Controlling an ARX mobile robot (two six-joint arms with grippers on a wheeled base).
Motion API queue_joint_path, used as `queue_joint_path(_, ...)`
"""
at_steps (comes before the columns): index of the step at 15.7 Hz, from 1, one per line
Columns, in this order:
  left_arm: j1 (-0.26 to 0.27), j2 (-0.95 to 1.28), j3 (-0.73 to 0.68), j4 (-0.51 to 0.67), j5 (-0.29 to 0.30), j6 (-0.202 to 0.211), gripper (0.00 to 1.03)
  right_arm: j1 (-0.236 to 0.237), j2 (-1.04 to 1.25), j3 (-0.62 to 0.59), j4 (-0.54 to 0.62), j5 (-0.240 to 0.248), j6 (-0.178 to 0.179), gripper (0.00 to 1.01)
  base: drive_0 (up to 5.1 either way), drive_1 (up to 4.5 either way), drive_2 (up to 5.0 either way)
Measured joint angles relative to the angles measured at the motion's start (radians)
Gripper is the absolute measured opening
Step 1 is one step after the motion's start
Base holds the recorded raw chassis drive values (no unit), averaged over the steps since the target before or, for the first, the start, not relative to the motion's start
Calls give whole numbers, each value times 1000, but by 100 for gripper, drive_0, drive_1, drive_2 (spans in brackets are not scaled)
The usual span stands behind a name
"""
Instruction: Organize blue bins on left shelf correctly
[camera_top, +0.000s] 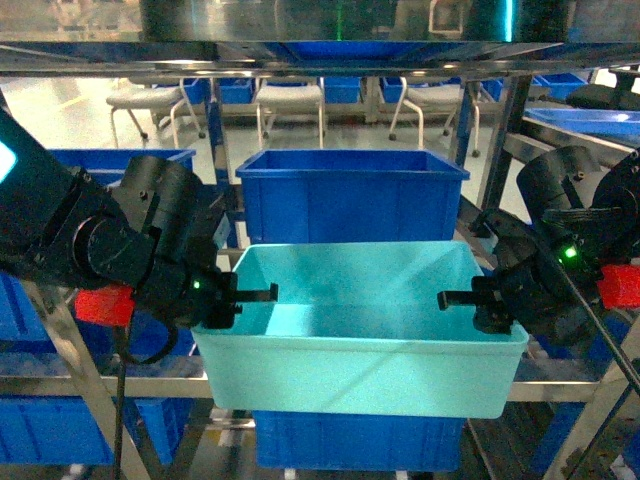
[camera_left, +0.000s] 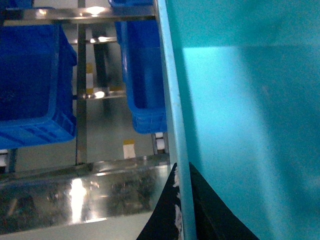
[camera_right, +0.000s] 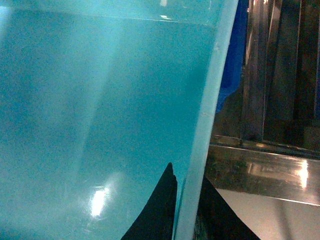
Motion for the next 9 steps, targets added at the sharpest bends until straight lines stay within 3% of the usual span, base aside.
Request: queue_joint_path(9, 26, 131, 228, -86, -5, 60, 2, 5, 195, 315, -156, 7, 14, 7, 0, 0, 0)
